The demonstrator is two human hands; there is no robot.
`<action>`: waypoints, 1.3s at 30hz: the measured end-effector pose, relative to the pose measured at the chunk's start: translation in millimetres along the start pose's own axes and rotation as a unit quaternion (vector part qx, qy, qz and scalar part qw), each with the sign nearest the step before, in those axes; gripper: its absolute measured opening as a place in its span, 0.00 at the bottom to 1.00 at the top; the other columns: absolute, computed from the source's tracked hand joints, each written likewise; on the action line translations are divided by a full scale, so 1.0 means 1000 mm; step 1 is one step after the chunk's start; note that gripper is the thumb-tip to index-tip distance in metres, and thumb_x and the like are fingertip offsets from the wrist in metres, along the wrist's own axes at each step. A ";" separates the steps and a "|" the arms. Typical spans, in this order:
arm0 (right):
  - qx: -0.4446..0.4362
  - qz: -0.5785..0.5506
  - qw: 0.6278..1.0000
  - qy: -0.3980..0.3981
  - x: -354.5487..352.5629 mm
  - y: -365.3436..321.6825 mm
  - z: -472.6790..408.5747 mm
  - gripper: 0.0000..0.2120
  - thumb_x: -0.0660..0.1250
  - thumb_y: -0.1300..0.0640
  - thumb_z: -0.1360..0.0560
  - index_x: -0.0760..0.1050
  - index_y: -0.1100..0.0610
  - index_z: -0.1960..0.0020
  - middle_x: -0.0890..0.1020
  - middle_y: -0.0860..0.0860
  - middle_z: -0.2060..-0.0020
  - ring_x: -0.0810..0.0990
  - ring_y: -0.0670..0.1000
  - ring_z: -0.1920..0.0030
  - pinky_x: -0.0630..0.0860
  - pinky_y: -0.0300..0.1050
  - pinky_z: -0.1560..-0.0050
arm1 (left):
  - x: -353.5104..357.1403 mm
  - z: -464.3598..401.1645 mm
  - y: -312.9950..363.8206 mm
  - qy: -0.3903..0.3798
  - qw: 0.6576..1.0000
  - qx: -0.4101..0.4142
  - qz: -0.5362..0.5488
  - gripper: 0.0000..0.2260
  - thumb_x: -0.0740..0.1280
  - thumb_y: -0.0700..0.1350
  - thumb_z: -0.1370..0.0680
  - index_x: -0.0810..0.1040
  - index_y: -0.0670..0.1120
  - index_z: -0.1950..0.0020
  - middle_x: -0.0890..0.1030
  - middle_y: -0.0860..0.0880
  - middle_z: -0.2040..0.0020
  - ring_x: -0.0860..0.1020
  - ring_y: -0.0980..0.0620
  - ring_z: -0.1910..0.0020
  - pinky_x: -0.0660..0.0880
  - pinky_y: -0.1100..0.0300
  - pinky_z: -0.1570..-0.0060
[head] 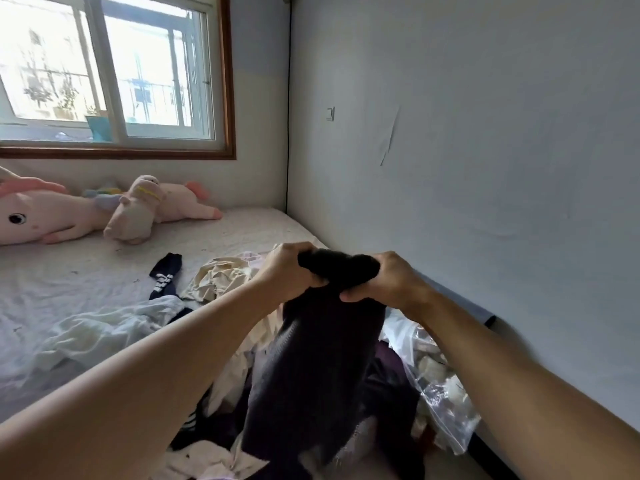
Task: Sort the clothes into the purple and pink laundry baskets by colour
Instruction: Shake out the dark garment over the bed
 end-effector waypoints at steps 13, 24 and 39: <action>0.088 -0.373 0.908 0.171 -0.022 0.001 0.016 0.24 0.74 0.58 0.29 0.69 0.61 0.38 0.81 0.57 0.49 0.82 0.54 0.52 0.81 0.46 0.58 | 0.028 0.044 -0.012 -0.247 0.921 -0.104 0.284 0.13 0.75 0.38 0.31 0.79 0.44 0.48 0.84 0.48 0.56 0.83 0.50 0.57 0.78 0.58 0.54; 0.143 -0.291 0.946 0.014 0.011 0.061 0.039 0.50 0.80 0.60 0.40 0.56 0.54 0.26 0.72 0.53 0.33 0.73 0.55 0.35 0.74 0.56 0.37 | 0.047 0.031 -0.016 -0.093 0.910 -0.221 0.338 0.13 0.66 0.47 0.22 0.78 0.40 0.42 0.82 0.42 0.54 0.81 0.45 0.55 0.78 0.54 0.51; 0.157 0.114 0.980 -0.037 0.022 0.089 0.092 0.64 0.83 0.50 0.48 0.45 0.40 0.25 0.60 0.51 0.28 0.60 0.53 0.28 0.63 0.50 0.29 | 0.098 0.054 -0.025 -0.219 0.963 -0.078 0.139 0.30 0.75 0.31 0.36 0.76 0.47 0.36 0.79 0.50 0.52 0.77 0.55 0.56 0.72 0.67 0.61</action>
Point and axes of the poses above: each hand's wrist, its own z-axis away from the middle knuckle, its own x-axis out of the palm, y = z × x, the point moved 3 cm from there along -z, towards the middle knuckle
